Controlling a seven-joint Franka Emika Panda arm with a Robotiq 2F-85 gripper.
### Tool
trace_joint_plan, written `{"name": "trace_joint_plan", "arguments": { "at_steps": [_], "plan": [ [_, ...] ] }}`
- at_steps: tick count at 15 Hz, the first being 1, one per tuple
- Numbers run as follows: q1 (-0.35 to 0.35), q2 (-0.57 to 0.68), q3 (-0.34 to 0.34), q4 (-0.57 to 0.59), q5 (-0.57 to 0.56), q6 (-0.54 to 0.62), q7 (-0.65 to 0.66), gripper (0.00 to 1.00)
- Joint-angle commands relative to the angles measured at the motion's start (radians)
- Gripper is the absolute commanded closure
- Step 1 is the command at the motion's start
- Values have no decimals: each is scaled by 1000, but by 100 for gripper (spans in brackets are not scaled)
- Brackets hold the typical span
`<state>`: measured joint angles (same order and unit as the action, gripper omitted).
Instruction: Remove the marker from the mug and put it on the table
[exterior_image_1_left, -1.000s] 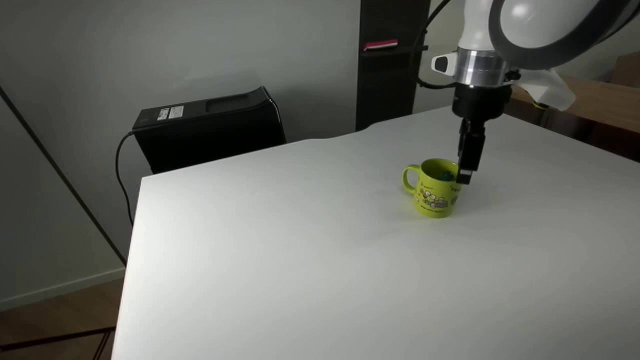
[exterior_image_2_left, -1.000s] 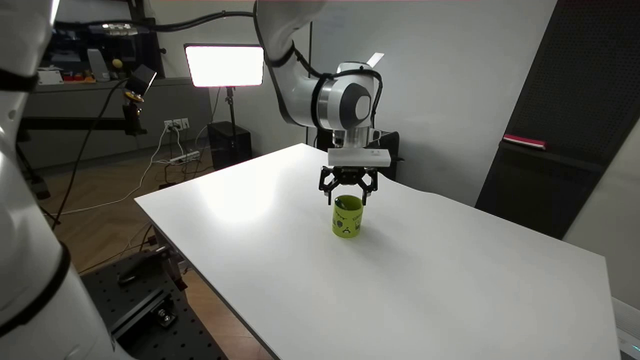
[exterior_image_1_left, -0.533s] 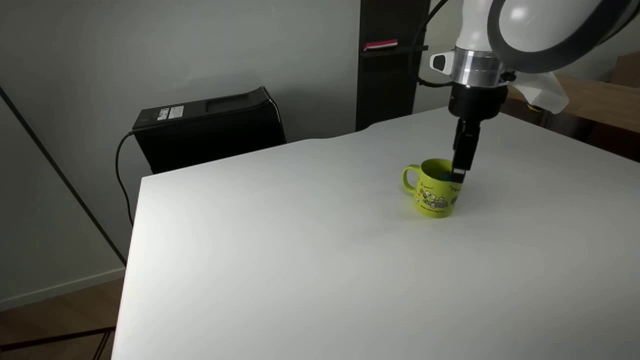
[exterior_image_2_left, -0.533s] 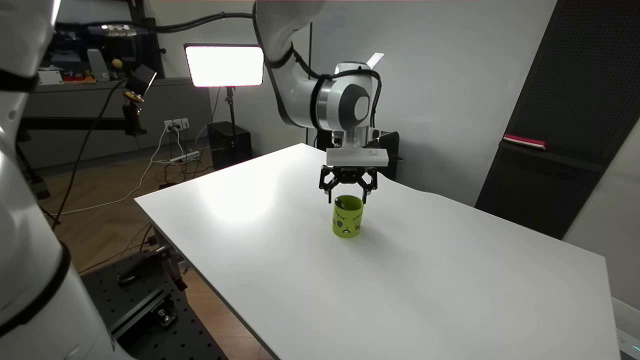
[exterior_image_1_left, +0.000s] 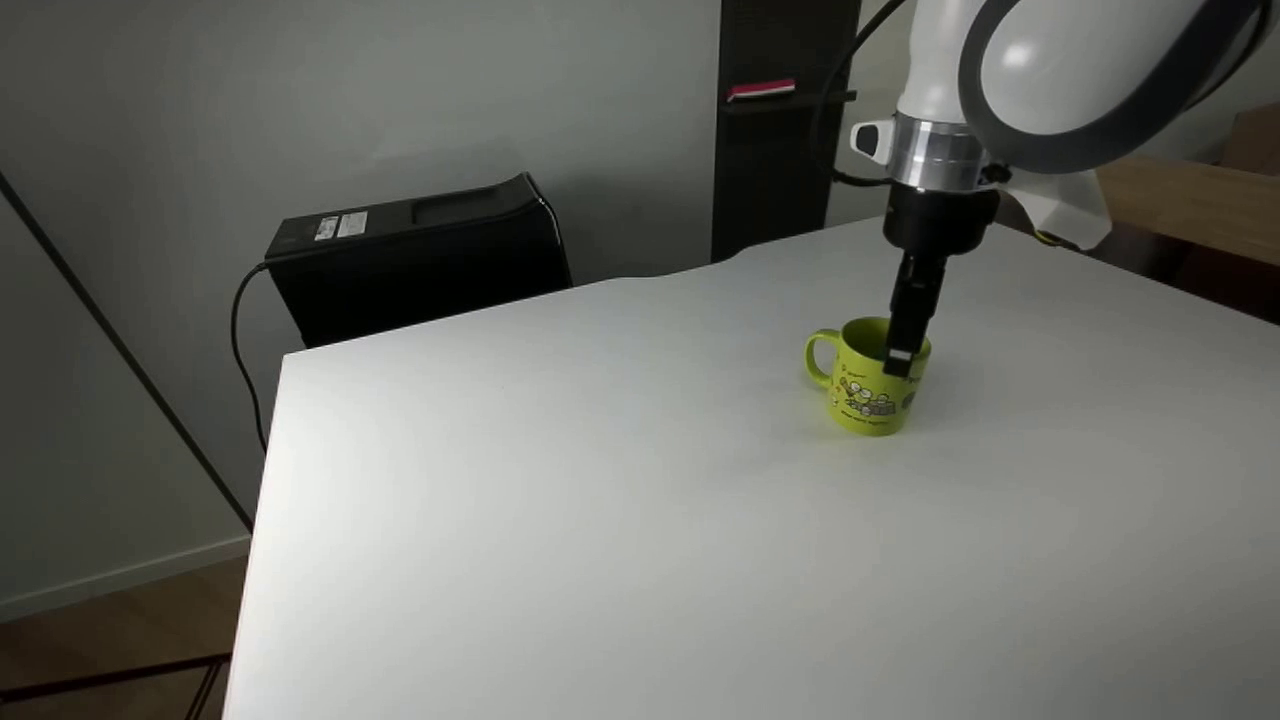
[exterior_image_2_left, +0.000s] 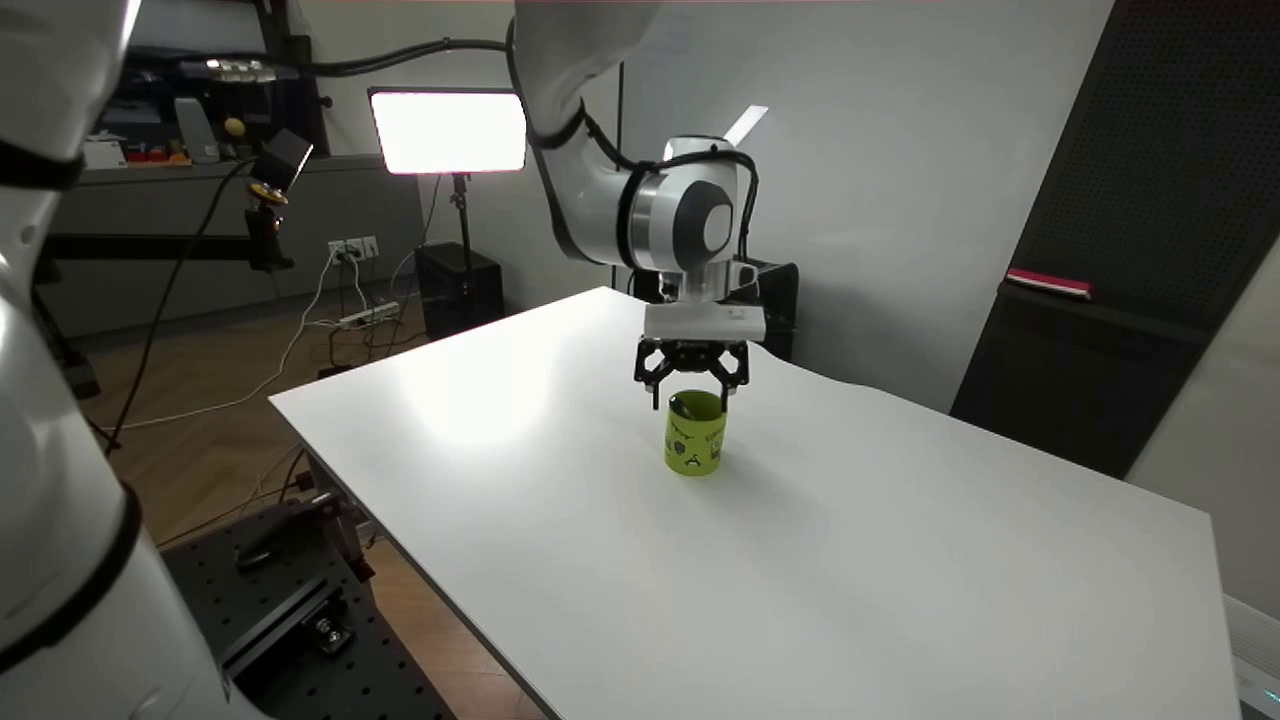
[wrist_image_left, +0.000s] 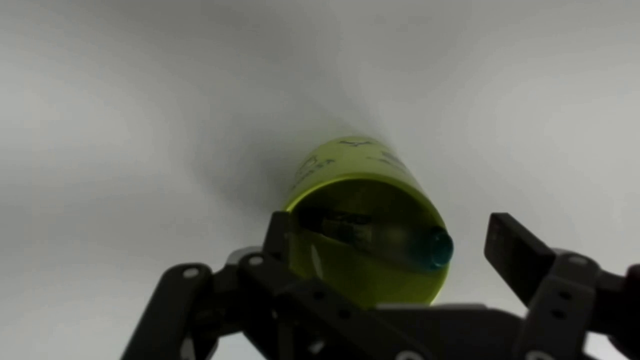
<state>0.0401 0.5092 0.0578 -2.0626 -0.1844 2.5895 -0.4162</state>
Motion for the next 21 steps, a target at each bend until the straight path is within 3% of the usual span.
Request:
{"name": "trace_joint_plan", "arguments": {
  "at_steps": [1, 15, 17, 21],
  "plan": [
    [25, 21, -16, 28, -47, 21, 75, 0],
    [59, 19, -48, 54, -104, 1, 157, 0],
    [58, 19, -48, 56, -103, -6, 158, 25],
    [73, 30, -66, 83, -108, -69, 198, 55]
  ]
}}
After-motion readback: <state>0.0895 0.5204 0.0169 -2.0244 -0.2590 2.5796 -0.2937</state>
